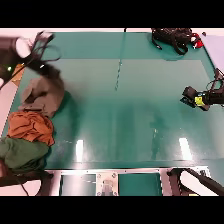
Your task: Fold the shirts.
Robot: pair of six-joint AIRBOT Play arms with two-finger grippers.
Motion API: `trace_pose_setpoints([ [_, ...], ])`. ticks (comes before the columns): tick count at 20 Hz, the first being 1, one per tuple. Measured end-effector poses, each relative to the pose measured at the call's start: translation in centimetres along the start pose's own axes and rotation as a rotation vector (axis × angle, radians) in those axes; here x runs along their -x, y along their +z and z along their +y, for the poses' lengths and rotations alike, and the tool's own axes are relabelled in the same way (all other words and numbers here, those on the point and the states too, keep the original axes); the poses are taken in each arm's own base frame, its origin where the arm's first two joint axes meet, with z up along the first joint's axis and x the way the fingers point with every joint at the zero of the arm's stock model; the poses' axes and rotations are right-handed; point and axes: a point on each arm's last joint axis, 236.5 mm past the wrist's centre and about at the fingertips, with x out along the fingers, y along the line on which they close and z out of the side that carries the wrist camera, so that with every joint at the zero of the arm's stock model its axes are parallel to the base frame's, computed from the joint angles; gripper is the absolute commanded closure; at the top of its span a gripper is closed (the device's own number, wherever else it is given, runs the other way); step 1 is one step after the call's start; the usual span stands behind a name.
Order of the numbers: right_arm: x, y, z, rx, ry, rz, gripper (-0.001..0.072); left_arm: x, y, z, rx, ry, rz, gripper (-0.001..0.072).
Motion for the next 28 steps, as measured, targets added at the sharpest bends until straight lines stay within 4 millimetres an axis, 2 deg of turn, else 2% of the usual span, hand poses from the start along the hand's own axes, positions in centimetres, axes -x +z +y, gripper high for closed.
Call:
trace_pose_setpoints([
  [2,0.1,-0.1,-0.2,0.002,-0.002,0.004,0.0688,1.9,3.3,-7.2,-0.102,-0.102,-0.081,0.0684],
  [3,0.1,-0.1,-0.3,0.005,-0.003,0.006,0.0688,2.4,4.3,-11.0,-0.149,-0.156,-0.106,0.0683],
  [5,0.1,-0.1,-0.3,0.008,-0.004,0.007,0.0688,2.6,4.9,-18.1,-0.218,-0.270,-0.126,0.0678],
  [6,0.1,-0.1,-0.4,0.008,-0.004,0.008,0.0682,2.4,4.9,-21.4,-0.239,-0.332,-0.129,0.0415],
  [7,0.1,-0.1,-0.4,0.007,-0.005,0.008,0.0576,2.1,4.6,-24.9,-0.253,-0.402,-0.121,0.0062],
  [8,0.1,-0.1,-0.4,0.008,-0.005,0.009,0.0428,1.6,4.1,-27.7,-0.256,-0.464,-0.107,-0.0004],
  [9,0.1,-0.2,-0.4,0.010,-0.005,0.012,0.0361,1.2,3.7,-29.9,-0.251,-0.515,-0.091,-0.0004],
  [11,0.1,-0.4,-0.5,0.010,-0.006,0.022,0.0283,0.5,3.0,-31.4,-0.239,-0.557,-0.058,-0.0004],
  [12,0.1,-0.6,-0.5,0.010,-0.006,0.030,0.0282,0.3,3.0,-30.9,-0.228,-0.560,-0.044,-0.0004],
  [13,0.1,-1.0,-0.4,0.012,-0.005,0.043,0.0282,0.0,3.1,-29.7,-0.205,-0.553,-0.023,-0.0005],
  [14,0.0,-1.4,-0.2,0.016,-0.003,0.060,0.0267,-0.4,3.1,-27.8,-0.173,-0.536,0.003,-0.0005],
  [15,-0.3,-2.2,0.0,0.026,-0.002,0.081,0.0208,-0.8,3.1,-25.4,-0.126,-0.516,0.029,-0.0005],
  [16,-0.8,-3.2,0.4,0.040,0.000,0.112,0.0202,-1.3,3.0,-22.9,-0.077,-0.496,0.052,-0.0005],
  [19,-3.0,-8.6,2.3,0.107,0.021,0.238,0.0202,-3.5,1.3,-14.9,0.097,-0.428,0.135,-0.0005],
  [20,-3.9,-10.5,3.2,0.129,0.040,0.271,0.0202,-4.2,0.4,-12.9,0.147,-0.413,0.160,-0.0005],
  [22,-5.5,-14.0,5.6,0.163,0.094,0.311,0.0202,-5.7,-1.8,-9.9,0.237,-0.398,0.214,-0.0005],
  [25,-7.6,-16.7,9.4,0.175,0.178,0.307,0.0203,-7.5,-4.1,-7.9,0.314,-0.382,0.255,-0.0005],
  [26,-8.3,-17.1,10.1,0.164,0.192,0.305,0.0238,-7.9,-4.6,-7.6,0.329,-0.379,0.259,-0.0005],
  [27,-9.1,-17.3,10.7,0.154,0.198,0.307,0.0387,-8.3,-4.9,-7.3,0.340,-0.375,0.260,-0.0004],
  [28,-9.9,-17.5,11.1,0.144,0.201,0.312,0.0645,-8.6,-5.0,-7.1,0.350,-0.371,0.257,-0.0005],
])
